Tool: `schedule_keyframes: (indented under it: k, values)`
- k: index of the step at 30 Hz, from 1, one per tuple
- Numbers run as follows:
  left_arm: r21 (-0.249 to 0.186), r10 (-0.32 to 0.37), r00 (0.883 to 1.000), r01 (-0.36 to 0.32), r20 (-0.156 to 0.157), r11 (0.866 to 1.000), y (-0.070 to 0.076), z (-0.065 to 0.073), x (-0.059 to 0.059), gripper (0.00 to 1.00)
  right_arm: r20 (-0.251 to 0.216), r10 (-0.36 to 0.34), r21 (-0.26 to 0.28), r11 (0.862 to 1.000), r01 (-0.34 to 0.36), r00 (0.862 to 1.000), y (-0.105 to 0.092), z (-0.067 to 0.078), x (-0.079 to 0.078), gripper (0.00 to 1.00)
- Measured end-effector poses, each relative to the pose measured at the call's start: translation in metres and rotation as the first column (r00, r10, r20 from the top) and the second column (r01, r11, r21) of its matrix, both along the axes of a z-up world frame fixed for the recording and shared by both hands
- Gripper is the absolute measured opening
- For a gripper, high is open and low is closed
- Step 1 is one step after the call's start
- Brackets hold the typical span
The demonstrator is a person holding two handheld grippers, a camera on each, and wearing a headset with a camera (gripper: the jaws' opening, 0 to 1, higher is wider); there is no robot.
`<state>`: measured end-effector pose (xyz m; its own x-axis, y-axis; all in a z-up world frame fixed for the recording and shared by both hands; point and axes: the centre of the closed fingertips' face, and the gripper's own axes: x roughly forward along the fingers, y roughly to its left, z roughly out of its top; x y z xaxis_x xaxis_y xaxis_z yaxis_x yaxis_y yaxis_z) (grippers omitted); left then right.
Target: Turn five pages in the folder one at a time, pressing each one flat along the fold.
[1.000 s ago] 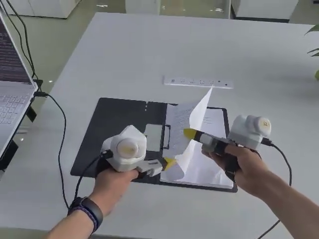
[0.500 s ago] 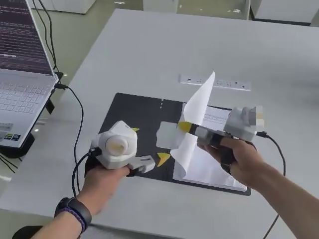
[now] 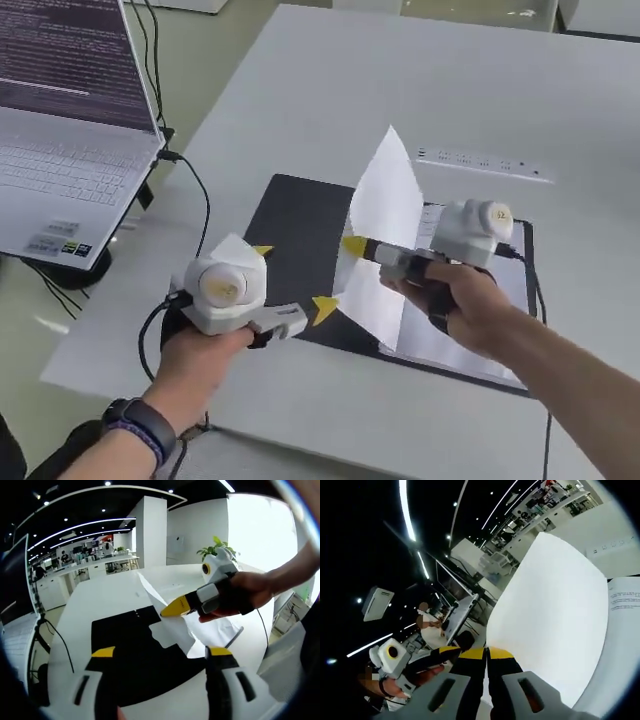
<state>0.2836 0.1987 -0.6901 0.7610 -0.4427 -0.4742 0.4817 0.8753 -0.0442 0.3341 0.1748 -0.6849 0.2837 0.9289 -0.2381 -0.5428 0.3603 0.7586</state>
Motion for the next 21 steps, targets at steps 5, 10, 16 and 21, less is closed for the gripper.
schedule_keyframes:
  k: [5,10,16,21]
  values:
    - [-0.001,0.040,0.999,-0.040,-0.007,0.999,0.017,-0.002,-0.005,0.71,-0.043,0.007,-0.019,1.000,-0.008,0.999,0.015,-0.015,-0.002,0.00]
    - [-0.004,0.069,0.998,-0.069,-0.017,0.998,0.027,-0.004,-0.008,0.71,-0.088,-0.001,-0.038,0.999,-0.003,0.996,0.023,-0.033,0.004,0.00]
    - [-0.009,0.090,0.995,-0.091,-0.035,0.996,0.035,-0.009,-0.012,0.71,-0.140,-0.019,-0.082,0.997,0.008,0.990,0.033,-0.067,0.018,0.00]
    - [-0.011,0.109,0.993,-0.110,-0.038,0.994,0.043,-0.009,-0.013,0.71,-0.181,-0.053,-0.107,0.994,0.034,0.982,0.040,-0.090,0.028,0.00]
